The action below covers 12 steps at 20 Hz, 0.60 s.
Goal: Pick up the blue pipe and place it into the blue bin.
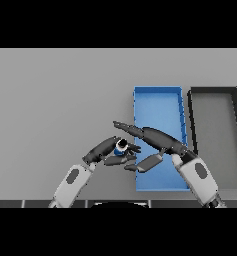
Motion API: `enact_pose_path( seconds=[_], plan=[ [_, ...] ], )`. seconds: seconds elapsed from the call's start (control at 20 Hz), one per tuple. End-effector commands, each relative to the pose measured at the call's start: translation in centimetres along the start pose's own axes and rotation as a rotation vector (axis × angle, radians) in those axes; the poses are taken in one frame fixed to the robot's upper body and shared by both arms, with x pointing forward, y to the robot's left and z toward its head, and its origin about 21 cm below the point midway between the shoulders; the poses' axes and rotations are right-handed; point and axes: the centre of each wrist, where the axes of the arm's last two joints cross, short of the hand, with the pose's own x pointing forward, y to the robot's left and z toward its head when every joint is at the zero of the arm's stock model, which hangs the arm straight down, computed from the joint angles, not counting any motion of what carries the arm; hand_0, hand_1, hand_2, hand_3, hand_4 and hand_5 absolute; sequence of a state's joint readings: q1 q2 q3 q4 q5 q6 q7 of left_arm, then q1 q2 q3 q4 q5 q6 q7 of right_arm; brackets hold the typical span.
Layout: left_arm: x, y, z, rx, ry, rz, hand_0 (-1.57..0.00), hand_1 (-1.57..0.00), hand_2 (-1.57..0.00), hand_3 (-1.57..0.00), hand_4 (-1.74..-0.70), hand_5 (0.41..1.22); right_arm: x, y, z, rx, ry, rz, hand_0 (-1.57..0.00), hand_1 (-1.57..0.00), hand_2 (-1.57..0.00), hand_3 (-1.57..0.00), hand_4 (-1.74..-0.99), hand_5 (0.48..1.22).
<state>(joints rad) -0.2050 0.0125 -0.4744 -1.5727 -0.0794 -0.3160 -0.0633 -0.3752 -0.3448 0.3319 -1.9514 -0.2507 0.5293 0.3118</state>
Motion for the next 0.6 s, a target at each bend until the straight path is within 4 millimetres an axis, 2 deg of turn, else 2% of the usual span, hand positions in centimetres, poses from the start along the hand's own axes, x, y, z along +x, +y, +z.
enact_pose_path(
  seconds=[0.0,0.2,0.25,0.35,0.4,0.45,0.5,0.55],
  plan=[
    [0.1,0.2,-0.1,-0.008,-0.007,0.003,-1.57,-1.57,-1.57,-1.57,-1.48,1.221,0.1,0.0,-0.4,0.014,-0.012,-0.003,0.0,0.0,0.0,0.0,-1.195,0.513],
    [0.2,0.0,-0.2,-0.025,-0.007,0.045,-1.57,-1.57,-1.57,-1.57,-1.46,1.221,0.2,0.4,-3.3,0.069,-0.004,-0.021,0.0,0.0,0.0,0.0,-1.208,0.512],
    [0.0,0.5,-0.1,-0.025,-0.015,0.036,-1.57,-1.57,-1.57,-1.57,-1.45,1.221,0.2,0.1,-3.6,0.084,-0.004,-0.014,0.0,-0.01,-0.02,0.0,-1.214,0.511],
    [-0.3,0.2,0.0,-0.028,-0.024,0.05,-1.57,-1.57,-1.57,-1.57,-1.46,1.221,-0.1,0.1,-4.5,0.114,0.008,-0.021,-0.02,-0.11,-0.13,-0.05,-1.222,0.517],
    [-0.1,0.3,0.0,-0.017,0.005,0.042,-1.57,-1.57,-1.57,-1.57,-1.51,1.221,0.2,0.4,-5.2,0.128,-0.003,-0.023,-0.17,-0.24,-0.25,-0.14,-1.255,0.519],
    [-0.2,-0.1,0.0,-0.017,0.022,0.051,-1.57,-1.57,-1.54,-1.3,-1.56,1.221,0.2,0.5,-5.5,0.134,-0.004,-0.024,-0.4,-0.44,-0.43,-0.31,-1.303,0.52],
    [-0.1,0.0,0.0,-0.009,0.045,0.057,-1.57,-1.57,-1.53,-1.14,-1.6,1.221,0.2,0.4,-5.9,0.137,-0.005,-0.016,-0.63,-0.65,-0.66,-0.5,-1.383,0.523],
    [0.0,0.1,-0.4,-0.007,0.052,0.046,-1.57,-1.57,-1.54,-1.16,-1.63,1.221,0.2,0.3,-6.0,0.141,-0.006,-0.012,-0.82,-0.84,-0.84,-0.66,-1.446,0.527]
  ],
)
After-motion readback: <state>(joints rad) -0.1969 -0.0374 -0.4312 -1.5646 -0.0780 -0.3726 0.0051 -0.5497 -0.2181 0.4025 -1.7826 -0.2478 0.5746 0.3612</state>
